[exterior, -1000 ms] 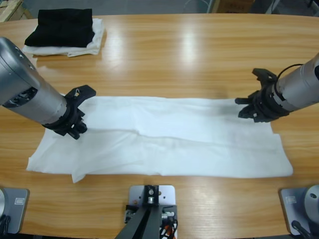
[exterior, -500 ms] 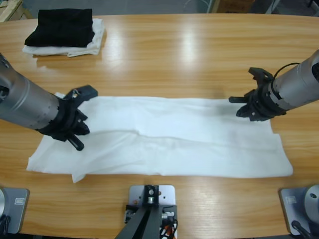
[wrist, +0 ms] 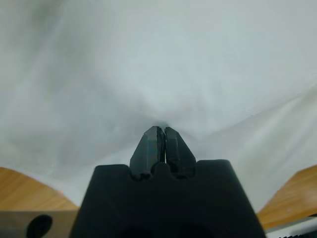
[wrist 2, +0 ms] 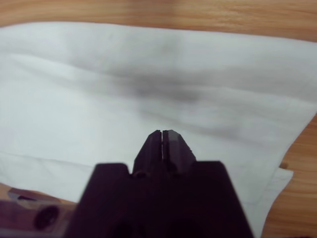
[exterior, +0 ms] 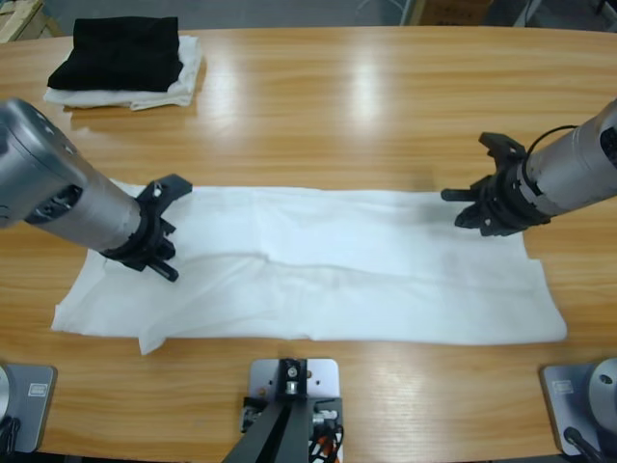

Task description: Fold clothes

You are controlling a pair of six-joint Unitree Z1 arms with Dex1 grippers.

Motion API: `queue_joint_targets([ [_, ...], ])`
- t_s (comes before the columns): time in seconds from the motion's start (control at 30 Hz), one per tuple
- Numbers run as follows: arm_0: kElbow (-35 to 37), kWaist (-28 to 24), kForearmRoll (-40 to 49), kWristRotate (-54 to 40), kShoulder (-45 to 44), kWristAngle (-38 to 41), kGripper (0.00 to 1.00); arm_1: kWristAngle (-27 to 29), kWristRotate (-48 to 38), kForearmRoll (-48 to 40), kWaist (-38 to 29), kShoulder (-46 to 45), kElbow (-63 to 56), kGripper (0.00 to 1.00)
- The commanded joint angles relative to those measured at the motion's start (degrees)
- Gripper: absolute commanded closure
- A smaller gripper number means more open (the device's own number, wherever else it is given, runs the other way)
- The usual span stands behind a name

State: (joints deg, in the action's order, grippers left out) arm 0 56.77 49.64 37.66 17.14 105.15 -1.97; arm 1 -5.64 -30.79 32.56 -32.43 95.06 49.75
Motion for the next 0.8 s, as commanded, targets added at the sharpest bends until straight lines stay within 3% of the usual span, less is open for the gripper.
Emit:
queue_joint_targets([
  [0.03, -5.95, 1.5, -4.9, 2.33, 3.49, 3.32, 1.0, -0.87, 0.73, -1.29, 1.97, 2.76, -1.98, 1.0],
  [0.4, -5.49, 2.66, -5.02, 3.51, 5.16, 3.31, 1.0, -2.61, 11.0, -2.52, 17.07, 10.36, 0.87, 1.0],
  [0.8, -4.49, 3.41, -4.39, 3.49, 6.49, 3.29, 1.0, -1.5, 17.1, -4.29, 24.07, 18.5, 6.65, 1.0],
])
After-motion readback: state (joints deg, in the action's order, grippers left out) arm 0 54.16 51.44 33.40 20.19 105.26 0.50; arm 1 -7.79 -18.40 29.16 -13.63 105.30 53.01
